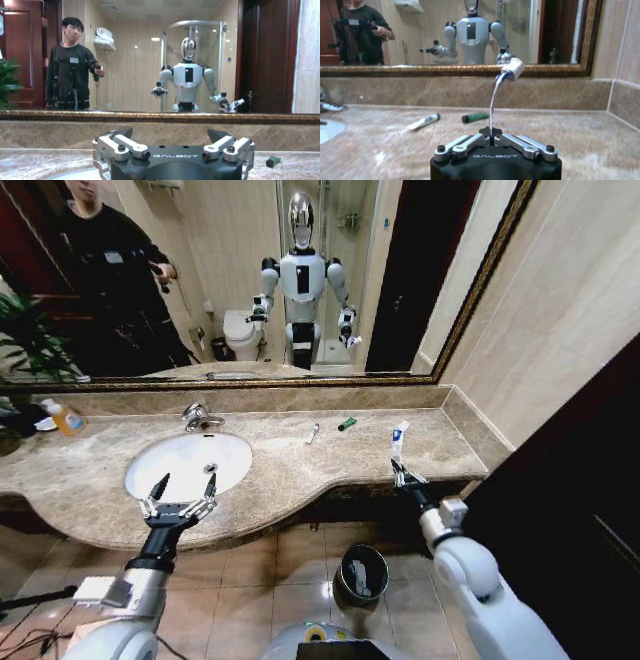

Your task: Pick up the trash from the sink and place it in the trash bin.

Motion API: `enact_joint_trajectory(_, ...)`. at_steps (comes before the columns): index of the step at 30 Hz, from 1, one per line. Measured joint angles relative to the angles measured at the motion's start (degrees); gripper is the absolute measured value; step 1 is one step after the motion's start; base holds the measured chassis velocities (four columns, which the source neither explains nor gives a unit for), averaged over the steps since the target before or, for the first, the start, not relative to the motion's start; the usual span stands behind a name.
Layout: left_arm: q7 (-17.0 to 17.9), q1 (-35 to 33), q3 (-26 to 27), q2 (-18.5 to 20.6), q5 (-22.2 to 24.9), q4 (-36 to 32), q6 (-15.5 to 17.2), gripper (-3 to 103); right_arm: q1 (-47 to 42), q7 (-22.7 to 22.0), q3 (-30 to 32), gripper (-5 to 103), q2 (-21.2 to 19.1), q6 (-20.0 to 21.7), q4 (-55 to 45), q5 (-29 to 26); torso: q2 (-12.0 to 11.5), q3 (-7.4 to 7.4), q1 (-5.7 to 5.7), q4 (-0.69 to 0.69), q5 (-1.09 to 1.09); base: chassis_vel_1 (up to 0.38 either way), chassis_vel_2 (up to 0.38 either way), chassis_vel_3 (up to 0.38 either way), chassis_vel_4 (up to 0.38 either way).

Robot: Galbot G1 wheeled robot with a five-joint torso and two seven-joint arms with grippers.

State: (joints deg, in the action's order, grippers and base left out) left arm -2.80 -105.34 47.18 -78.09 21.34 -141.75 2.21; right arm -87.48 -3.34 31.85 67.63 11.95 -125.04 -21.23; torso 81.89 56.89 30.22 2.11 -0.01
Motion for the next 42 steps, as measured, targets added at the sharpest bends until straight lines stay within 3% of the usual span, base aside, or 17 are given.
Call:
enact_joint_trajectory(5, 0.0, 0.0, 0.0, 0.0, 0.0, 0.0, 0.0, 100, -6.91, 4.13, -0.22, 0, 4.88, -5.16, 1.82, 6.15, 0.0, 0.0, 0.0, -0.01, 0.01, 0.0, 0.0, 0.0, 0.0)
enact_joint_trajectory(15, 0.0, 0.0, 0.0, 0.0, 0.0, 0.0, 0.0, 100, -12.47, 7.34, -1.85, 0, 11.45, -13.95, 9.11, 15.02, -0.01, 0.0, 0.0, 0.0, 0.01, 0.0, 0.0, 0.0, 0.0)
enact_joint_trajectory(42, 0.0, 0.0, 0.0, 0.0, 0.0, 0.0, 0.0, 100, -6.86, 6.14, -4.55, 0, 13.47, -22.06, 32.16, 19.56, -0.01, 0.01, 0.01, 0.0, 0.01, 0.0, 0.0, 0.0, 0.0)
